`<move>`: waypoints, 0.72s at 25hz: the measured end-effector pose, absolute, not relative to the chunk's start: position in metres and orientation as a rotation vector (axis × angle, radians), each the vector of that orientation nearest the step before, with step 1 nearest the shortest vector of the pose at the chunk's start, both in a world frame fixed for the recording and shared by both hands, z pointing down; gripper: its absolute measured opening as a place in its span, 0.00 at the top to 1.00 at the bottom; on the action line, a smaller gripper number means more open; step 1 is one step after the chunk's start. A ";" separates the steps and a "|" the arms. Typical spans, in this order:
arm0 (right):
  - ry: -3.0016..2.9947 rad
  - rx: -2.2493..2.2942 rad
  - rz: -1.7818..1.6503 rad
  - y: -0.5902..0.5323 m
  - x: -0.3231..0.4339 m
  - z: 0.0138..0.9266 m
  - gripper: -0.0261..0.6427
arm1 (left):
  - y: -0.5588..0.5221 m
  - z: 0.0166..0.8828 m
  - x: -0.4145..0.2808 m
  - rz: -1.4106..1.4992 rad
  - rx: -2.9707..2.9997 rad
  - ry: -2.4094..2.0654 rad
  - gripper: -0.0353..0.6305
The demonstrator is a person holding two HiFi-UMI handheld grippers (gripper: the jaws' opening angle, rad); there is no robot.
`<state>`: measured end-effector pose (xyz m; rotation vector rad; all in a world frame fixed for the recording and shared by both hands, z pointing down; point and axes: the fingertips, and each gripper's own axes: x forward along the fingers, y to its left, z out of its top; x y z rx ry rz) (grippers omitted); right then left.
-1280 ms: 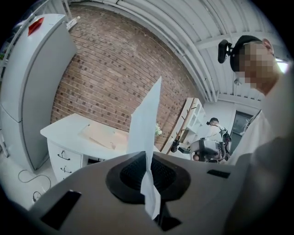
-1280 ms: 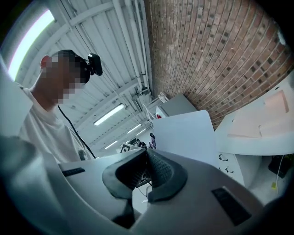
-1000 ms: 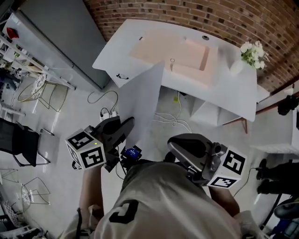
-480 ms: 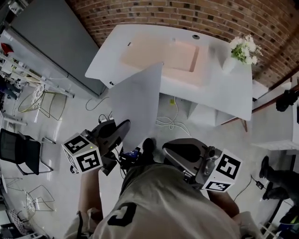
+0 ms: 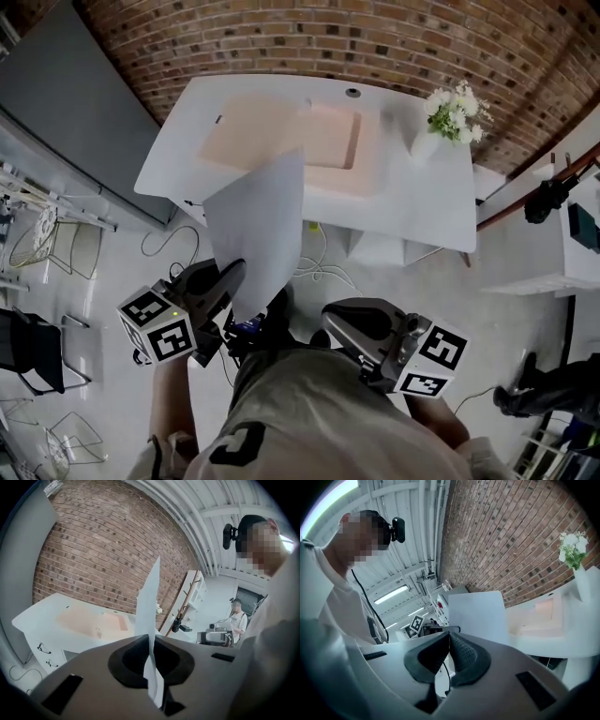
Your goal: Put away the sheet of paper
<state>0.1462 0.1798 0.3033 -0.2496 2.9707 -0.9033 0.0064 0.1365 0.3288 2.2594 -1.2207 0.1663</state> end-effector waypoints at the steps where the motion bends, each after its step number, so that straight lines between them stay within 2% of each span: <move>1: 2.972 -0.265 -0.905 0.176 0.143 0.304 0.93 | 0.132 0.330 0.004 0.173 2.267 -1.213 0.93; 18: 3.105 -0.446 -0.950 0.096 0.034 0.314 0.93 | 0.040 0.353 -0.100 0.124 2.252 -1.104 0.93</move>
